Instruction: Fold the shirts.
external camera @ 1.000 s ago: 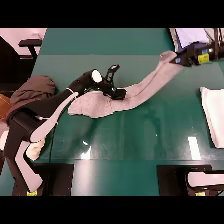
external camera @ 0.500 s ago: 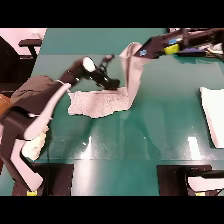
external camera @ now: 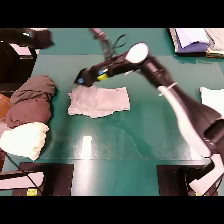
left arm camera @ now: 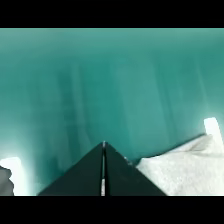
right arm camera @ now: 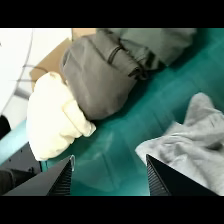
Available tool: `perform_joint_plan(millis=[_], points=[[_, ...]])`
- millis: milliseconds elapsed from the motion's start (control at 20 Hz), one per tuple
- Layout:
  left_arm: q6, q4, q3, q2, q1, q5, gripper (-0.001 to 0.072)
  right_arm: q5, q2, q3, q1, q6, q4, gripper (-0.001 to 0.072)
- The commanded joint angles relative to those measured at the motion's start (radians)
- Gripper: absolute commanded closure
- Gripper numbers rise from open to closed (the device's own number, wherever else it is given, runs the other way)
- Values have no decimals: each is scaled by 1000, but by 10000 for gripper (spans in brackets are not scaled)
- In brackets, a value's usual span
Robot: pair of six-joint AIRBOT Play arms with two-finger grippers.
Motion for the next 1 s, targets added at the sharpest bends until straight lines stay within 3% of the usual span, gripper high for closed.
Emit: perform_joint_plan(millis=[0, 200, 500, 600, 950], points=[[3, 17, 0, 77, 79, -32, 688, 47, -64, 31, 34, -27, -8, 251], [11, 13, -4, 77, 71, -79, 688, 155, 46, -225, -148, -11, -10, 277], [11, -26, -4, 76, 71, -105, 688, 103, 242, -657, -481, 103, -180, 264], [32, -48, -4, 73, 71, -101, 688, 100, 232, -709, -550, 105, -134, 187], [36, -72, -4, 68, 71, -97, 688, 10, 93, -720, -489, 102, 26, 187]])
